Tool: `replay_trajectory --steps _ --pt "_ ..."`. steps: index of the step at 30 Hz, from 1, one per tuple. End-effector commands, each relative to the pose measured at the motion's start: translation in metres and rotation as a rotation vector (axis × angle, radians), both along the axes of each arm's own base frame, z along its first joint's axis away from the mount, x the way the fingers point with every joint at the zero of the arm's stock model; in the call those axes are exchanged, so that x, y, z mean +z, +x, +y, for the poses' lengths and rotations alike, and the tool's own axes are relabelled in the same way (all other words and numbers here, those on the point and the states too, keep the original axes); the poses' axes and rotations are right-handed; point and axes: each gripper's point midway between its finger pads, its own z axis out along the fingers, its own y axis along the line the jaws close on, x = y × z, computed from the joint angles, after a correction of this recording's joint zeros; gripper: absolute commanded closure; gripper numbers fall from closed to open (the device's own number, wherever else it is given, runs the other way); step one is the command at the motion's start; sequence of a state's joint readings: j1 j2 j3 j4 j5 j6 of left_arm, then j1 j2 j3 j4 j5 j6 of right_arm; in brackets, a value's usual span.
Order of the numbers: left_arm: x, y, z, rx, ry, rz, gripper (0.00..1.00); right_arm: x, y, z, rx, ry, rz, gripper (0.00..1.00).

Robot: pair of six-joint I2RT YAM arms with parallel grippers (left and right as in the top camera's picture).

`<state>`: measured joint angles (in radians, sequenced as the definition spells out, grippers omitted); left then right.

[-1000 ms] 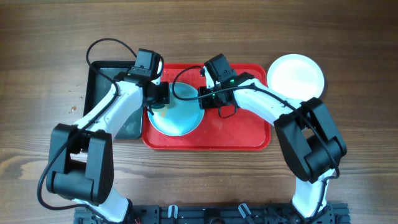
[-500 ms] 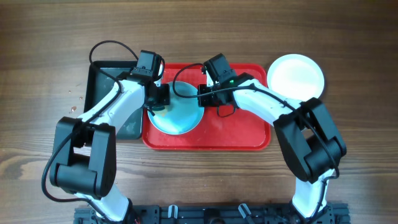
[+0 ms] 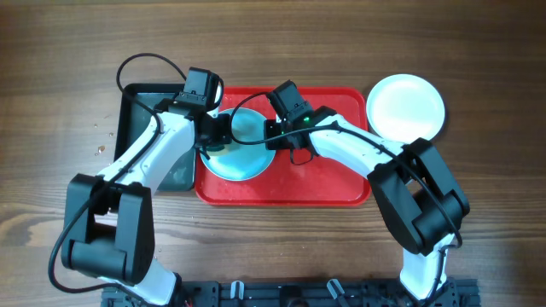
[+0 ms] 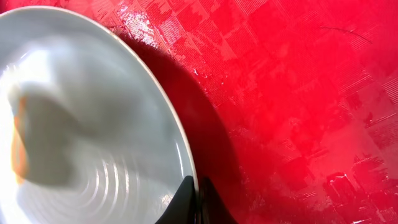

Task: Clean dirty plates on tray and stack at the side
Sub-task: 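Scrub the light-blue plate with the sponge while right gripper holds its rim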

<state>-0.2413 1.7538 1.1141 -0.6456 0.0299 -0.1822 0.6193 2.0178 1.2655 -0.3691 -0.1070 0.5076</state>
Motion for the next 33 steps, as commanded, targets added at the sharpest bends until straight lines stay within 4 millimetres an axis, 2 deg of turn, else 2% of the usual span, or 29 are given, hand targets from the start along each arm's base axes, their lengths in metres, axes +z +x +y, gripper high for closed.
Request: replay_trajectory --steps 1,8,12,14,17,26,30,33 --pt "0.004 -0.003 0.000 0.003 0.003 -0.001 0.96 0.003 0.003 -0.005 -0.008 -0.023 -0.025 0.96" --pt "-0.005 -0.006 0.001 0.007 0.010 0.026 0.96 0.003 0.003 -0.005 -0.007 -0.022 -0.025 0.96" --pt "-0.011 0.004 -0.001 0.007 -0.001 -0.018 0.96 0.003 0.003 -0.005 -0.007 -0.023 -0.024 0.96" --pt "-0.017 0.001 -0.001 0.007 -0.001 -0.017 0.96 0.003 0.003 -0.005 -0.007 -0.023 -0.024 0.95" --pt "-0.027 -0.006 0.009 0.019 0.044 -0.003 0.96 0.003 0.002 -0.004 -0.006 -0.020 -0.022 0.92" --pt "-0.039 -0.007 0.010 0.021 0.040 -0.030 0.96 0.006 0.004 -0.003 0.021 -0.027 -0.036 0.79" --pt "-0.039 -0.007 0.010 0.021 0.040 -0.029 0.96 0.011 0.003 -0.004 0.021 -0.031 -0.031 0.81" --pt "-0.039 -0.007 0.010 0.021 0.040 -0.029 0.96 0.013 0.003 -0.004 0.027 -0.032 -0.035 0.88"
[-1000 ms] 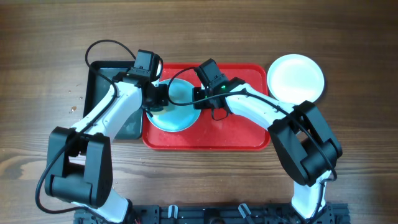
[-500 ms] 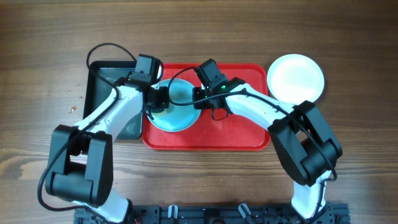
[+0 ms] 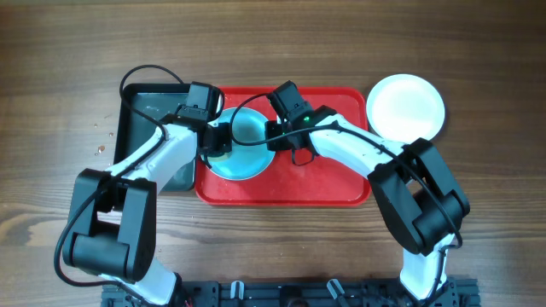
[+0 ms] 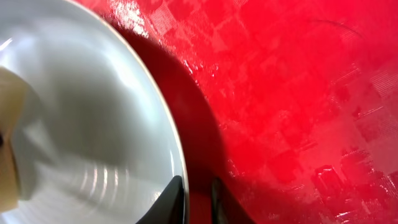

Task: Clean dirty plates on tray and stack at the side
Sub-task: 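Scrub the light-blue plate with the sponge while right gripper holds its rim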

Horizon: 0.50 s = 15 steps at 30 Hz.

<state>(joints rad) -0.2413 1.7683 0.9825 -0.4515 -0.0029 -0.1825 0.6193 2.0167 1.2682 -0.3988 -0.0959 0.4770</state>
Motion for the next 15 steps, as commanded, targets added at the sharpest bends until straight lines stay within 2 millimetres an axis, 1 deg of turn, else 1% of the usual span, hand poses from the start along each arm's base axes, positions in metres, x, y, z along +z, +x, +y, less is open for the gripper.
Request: replay_trajectory --steps 1,3,5,15 --pt "-0.0090 -0.0068 0.0037 0.011 0.021 0.025 0.96 0.0144 0.0060 0.0005 0.005 -0.001 -0.038 0.90" --pt "-0.0090 -0.0068 0.0037 0.011 0.021 0.025 0.96 0.0140 0.0053 0.0003 0.005 -0.003 -0.035 0.91" --pt "-0.0090 -0.0067 0.0037 0.011 0.021 0.024 0.96 0.0140 0.0054 0.0001 0.005 -0.003 -0.035 0.96" --pt "-0.0094 -0.0049 0.0088 0.043 0.043 0.013 0.96 0.0131 0.0035 -0.0005 0.006 -0.008 -0.028 0.96"
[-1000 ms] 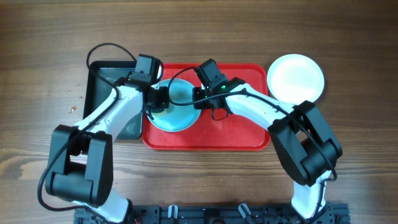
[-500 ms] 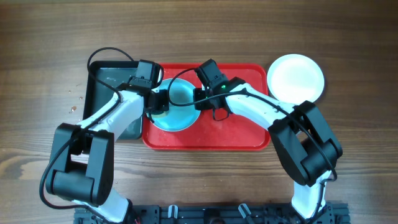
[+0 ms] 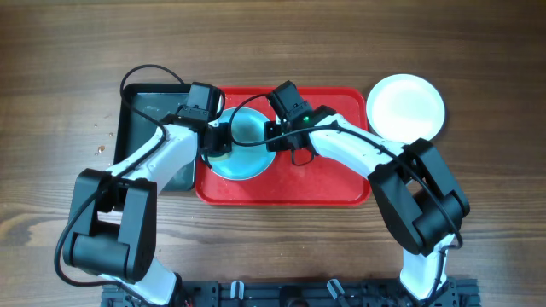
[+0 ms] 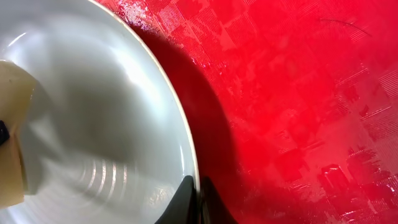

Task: Clean dirty plates on tray and stack at the side
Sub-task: 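Scrub the light-blue plate with the sponge while right gripper holds its rim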

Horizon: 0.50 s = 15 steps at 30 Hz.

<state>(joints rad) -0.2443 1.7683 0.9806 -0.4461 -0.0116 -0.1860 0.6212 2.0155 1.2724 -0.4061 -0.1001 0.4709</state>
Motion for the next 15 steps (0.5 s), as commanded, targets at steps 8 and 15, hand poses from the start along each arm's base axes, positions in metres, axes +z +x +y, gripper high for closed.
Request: replay_trajectory --steps 8,15 --pt "-0.030 -0.028 -0.018 -0.037 -0.011 0.032 0.96 0.013 0.001 0.003 0.012 0.020 -0.013 0.96" --pt "-0.036 -0.045 -0.057 -0.094 -0.188 0.115 0.96 0.016 -0.005 0.016 0.062 0.082 0.009 0.96"
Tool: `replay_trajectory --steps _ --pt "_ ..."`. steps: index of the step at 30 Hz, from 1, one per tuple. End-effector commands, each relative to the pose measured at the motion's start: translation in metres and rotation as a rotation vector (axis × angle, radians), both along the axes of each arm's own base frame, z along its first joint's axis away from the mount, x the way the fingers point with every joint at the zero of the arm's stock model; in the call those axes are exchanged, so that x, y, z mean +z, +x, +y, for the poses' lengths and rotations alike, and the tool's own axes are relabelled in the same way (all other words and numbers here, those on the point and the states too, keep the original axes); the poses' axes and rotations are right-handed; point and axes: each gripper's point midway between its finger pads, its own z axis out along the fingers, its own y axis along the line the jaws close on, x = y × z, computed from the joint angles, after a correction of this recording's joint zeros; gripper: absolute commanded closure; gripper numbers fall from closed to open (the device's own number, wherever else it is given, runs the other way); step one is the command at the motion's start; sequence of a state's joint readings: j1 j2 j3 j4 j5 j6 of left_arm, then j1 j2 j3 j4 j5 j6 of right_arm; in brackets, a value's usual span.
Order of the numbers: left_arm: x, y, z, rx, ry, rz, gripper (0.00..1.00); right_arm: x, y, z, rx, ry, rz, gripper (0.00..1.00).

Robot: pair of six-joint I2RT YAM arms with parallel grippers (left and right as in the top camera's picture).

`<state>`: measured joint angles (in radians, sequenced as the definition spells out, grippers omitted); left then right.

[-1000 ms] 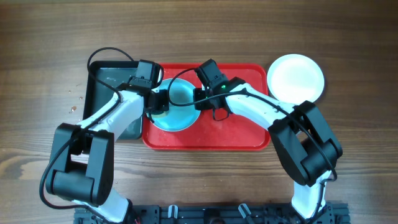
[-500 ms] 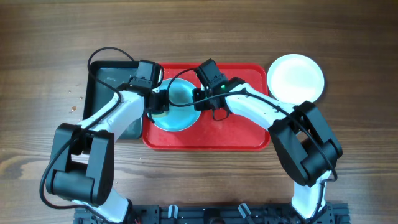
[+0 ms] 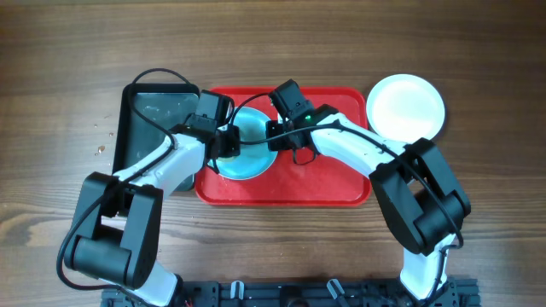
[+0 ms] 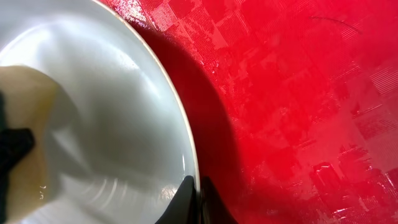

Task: Clean dirty plates on tray and stack at the side
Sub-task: 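Scrub the light-blue plate with the sponge while right gripper holds its rim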

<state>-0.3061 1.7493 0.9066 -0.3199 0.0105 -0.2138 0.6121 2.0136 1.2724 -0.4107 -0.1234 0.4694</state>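
A pale blue plate [image 3: 250, 162] lies on the left part of the red tray [image 3: 328, 183]. My right gripper [image 3: 274, 136] is shut on the plate's right rim; in the right wrist view the plate [image 4: 124, 106] looks grey-white, and the gripper [image 4: 198, 198] pinches its edge. My left gripper [image 3: 229, 141] presses a tan sponge [image 4: 31, 118] onto the plate's inside and is shut on it. A black fingertip [image 4: 11, 148] of the left gripper shows on the sponge. The plate's surface looks wet and shiny.
A clean white plate [image 3: 406, 106] sits on the wooden table to the right of the tray. A black tub [image 3: 152, 111] stands against the tray's left side. The red tray [image 4: 298, 93] is wet and glistening beside the plate.
My left gripper and the sponge have moved right, further into the plate's middle. My right gripper still pinches the same rim, and the plate has barely shifted.
First my left gripper was at the plate's upper left edge with the sponge, and my right gripper pinched the rim. Then the sponge was at the plate's left side, with the right fingers slightly apart at the rim. They pinched again, and now the sponge is nearer the middle.
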Motion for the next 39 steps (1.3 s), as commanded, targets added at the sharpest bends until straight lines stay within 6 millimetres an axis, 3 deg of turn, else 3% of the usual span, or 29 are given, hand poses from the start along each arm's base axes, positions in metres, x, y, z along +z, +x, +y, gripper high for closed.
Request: replay_trajectory --steps 1,3,6,9,12,15,17,19,25,28,32,34,35,39 --pt "-0.029 -0.042 -0.036 -0.071 -0.165 0.179 0.96 0.015 -0.004 0.016 0.059 0.067 -0.005 0.96" --pt "-0.023 -0.039 -0.045 -0.087 -0.240 0.182 0.96 0.015 -0.004 0.016 0.060 0.067 -0.005 0.96" --pt "-0.004 -0.022 -0.042 -0.073 -0.261 0.126 0.96 0.015 -0.004 0.016 0.060 0.067 -0.005 0.96" --pt "0.045 0.004 -0.041 -0.071 -0.295 -0.012 0.96 0.015 -0.004 0.016 0.062 0.066 -0.006 0.96" --pt "0.098 0.017 -0.033 -0.064 -0.314 -0.160 0.96 0.015 -0.004 0.016 0.080 0.061 -0.014 0.96" --pt "0.124 0.021 -0.015 -0.017 -0.263 -0.245 0.96 0.015 -0.004 0.016 0.080 0.061 -0.014 0.96" --pt "0.122 0.020 -0.003 0.016 -0.209 -0.244 0.96 0.015 -0.004 0.016 0.080 0.061 -0.014 0.96" --pt "0.107 0.013 0.009 0.050 -0.140 -0.193 0.96 0.015 -0.004 0.016 0.080 0.061 -0.014 0.96" --pt "0.068 0.010 0.018 0.027 -0.048 -0.103 0.96 0.015 -0.004 0.016 0.080 0.061 -0.014 0.95" --pt "0.040 0.010 0.020 0.015 -0.010 -0.044 0.96 0.015 -0.004 0.016 0.080 0.061 -0.014 0.96" --pt "0.014 0.009 0.035 0.044 0.080 0.003 0.96 0.015 -0.004 0.016 0.080 0.061 -0.014 0.96" --pt "0.002 0.008 0.034 0.041 0.083 0.029 0.90 0.015 -0.004 0.016 0.080 0.061 -0.014 0.96" --pt "-0.001 0.007 0.034 0.040 0.084 0.036 0.83 0.015 -0.004 0.016 0.080 0.061 -0.014 0.96" --pt "0.001 0.009 0.034 0.043 0.079 0.029 0.74 0.015 -0.004 0.016 0.080 0.061 -0.014 0.95"
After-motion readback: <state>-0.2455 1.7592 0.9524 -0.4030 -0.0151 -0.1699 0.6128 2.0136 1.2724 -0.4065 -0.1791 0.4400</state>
